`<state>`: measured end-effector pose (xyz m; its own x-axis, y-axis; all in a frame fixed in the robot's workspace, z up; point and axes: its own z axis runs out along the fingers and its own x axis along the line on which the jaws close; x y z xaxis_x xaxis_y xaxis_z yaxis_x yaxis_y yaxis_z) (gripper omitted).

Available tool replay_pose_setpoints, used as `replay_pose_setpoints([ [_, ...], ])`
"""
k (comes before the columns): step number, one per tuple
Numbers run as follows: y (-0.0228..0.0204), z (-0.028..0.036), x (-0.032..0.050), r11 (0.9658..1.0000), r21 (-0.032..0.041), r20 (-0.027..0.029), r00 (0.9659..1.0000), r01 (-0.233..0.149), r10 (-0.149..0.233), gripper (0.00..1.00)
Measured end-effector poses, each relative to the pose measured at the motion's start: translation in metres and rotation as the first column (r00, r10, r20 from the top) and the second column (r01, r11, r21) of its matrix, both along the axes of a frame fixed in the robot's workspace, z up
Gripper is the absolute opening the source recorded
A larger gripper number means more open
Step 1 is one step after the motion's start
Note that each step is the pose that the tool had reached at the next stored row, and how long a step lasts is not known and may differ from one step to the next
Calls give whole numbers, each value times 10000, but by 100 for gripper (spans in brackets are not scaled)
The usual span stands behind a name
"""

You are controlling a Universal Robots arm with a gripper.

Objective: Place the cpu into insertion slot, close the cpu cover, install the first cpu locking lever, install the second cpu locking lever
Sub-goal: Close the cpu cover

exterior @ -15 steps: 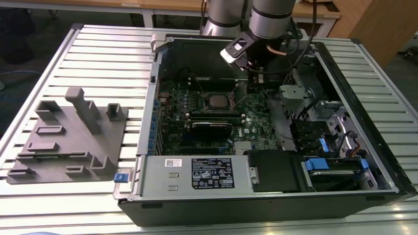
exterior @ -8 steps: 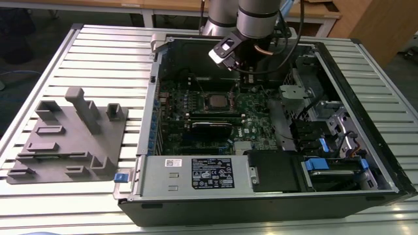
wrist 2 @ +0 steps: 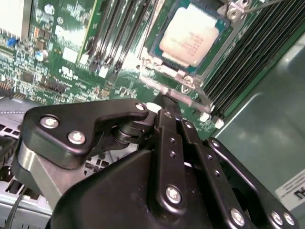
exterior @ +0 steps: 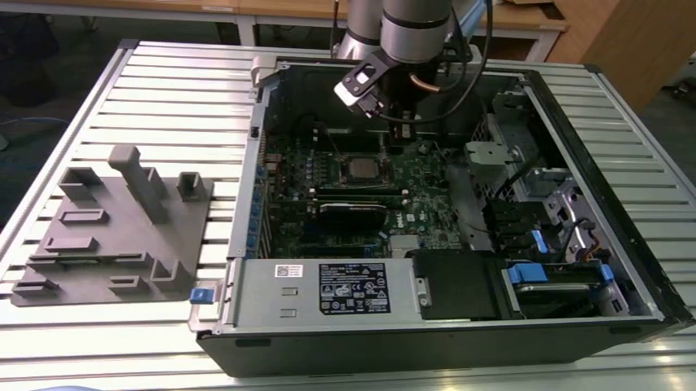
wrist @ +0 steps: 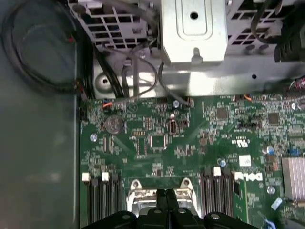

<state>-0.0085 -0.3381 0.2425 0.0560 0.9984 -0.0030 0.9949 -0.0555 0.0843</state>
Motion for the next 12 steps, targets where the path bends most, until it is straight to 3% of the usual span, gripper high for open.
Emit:
replay_pose_setpoints([
  [4, 0, -3, -70, 10000, 0, 8, 10000, 1, -1, 11],
  [11, 0, -3, -78, 10000, 1, 7, 10000, 0, 0, 11],
  [12, 0, -4, -78, 10000, 1, -15, 10000, 0, 0, 11],
])
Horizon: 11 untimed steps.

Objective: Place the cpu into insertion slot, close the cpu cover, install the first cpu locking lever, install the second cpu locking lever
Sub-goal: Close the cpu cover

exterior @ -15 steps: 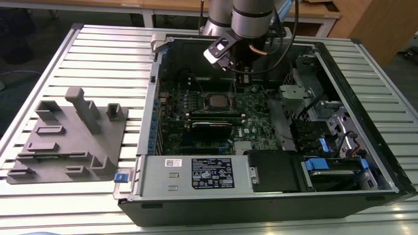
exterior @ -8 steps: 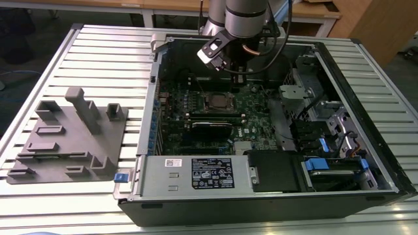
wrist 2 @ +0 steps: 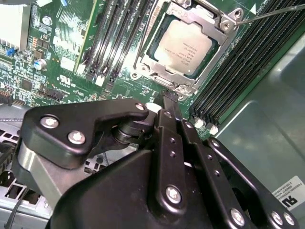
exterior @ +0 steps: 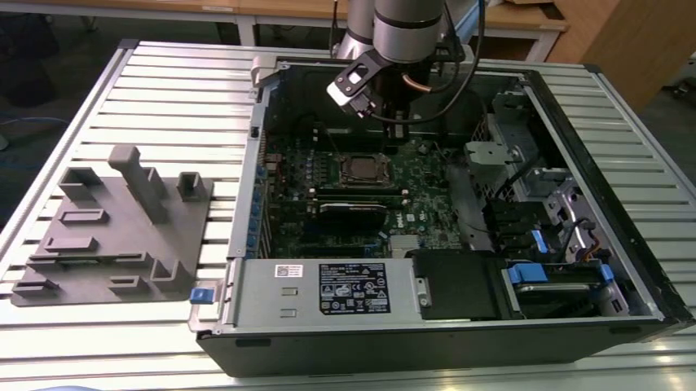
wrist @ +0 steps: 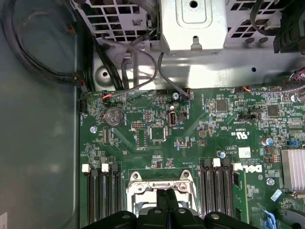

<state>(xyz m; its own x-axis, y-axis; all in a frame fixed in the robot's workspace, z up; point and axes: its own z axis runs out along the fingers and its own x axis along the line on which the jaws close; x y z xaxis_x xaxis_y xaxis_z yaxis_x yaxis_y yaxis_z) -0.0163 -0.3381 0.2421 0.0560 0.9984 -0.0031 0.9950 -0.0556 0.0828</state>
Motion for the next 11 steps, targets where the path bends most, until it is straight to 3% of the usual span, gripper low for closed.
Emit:
replay_pose_setpoints([
  [1, 0, 0, -1, 10000, -2, -22, 10000, 1, -1, 11],
  [11, 0, -2, -11, 10000, 0, -33, 10000, -1, 1, 11],
])
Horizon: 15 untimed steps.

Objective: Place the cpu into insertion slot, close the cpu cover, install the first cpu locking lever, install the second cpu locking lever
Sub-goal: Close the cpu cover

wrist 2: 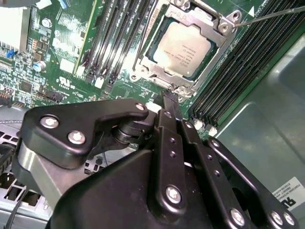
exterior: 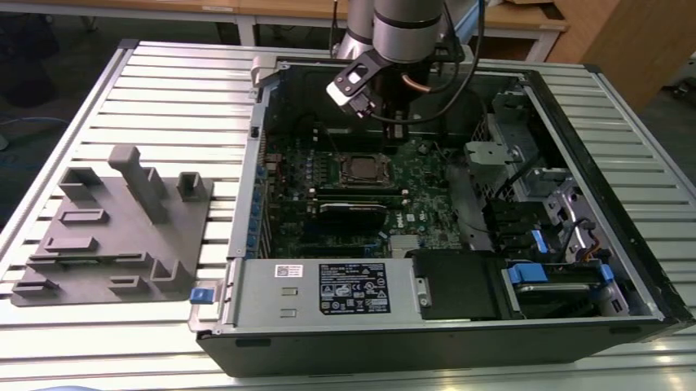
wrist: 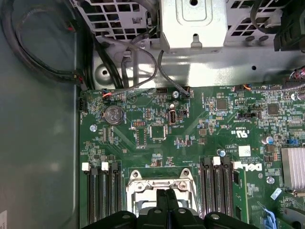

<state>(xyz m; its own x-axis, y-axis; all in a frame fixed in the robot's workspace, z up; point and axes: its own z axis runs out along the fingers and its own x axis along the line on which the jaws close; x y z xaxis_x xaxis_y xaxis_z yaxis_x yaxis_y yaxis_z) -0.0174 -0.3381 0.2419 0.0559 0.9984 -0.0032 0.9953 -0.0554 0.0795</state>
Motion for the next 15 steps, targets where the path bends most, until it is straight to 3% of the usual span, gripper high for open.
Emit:
replay_pose_setpoints([
  [12, 0, -16, -255, 10000, 0, 0, 10000, 1, -1, 11],
  [15, 0, -23, -284, 10000, -1, -1, 10000, 2, -2, 11],
])
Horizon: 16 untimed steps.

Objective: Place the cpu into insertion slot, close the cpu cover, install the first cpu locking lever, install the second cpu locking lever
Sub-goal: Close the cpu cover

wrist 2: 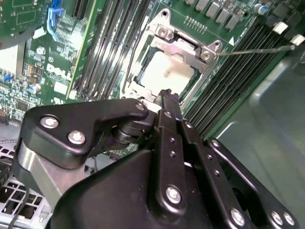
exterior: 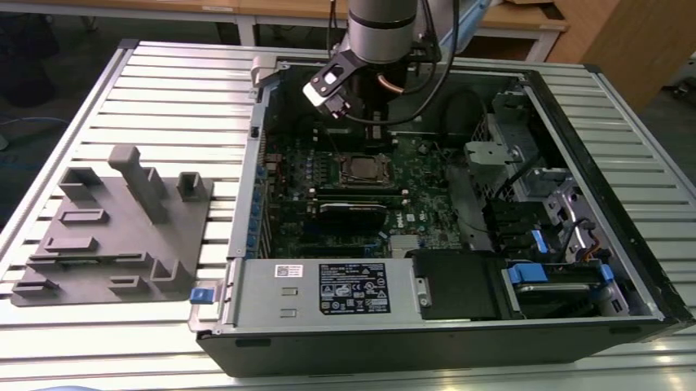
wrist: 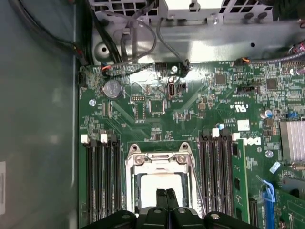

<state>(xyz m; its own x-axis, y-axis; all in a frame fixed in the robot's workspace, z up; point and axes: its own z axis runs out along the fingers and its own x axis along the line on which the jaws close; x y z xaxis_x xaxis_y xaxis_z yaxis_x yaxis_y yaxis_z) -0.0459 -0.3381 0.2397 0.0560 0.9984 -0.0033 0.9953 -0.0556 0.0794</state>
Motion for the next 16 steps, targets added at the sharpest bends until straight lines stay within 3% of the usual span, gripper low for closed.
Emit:
replay_pose_setpoints([
  [9, -11, -52, -12, 10000, -11, 0, 10000, 1, -1, 11],
  [16, -11, -53, -12, 10000, -12, 0, 10000, 1, -1, 11],
])
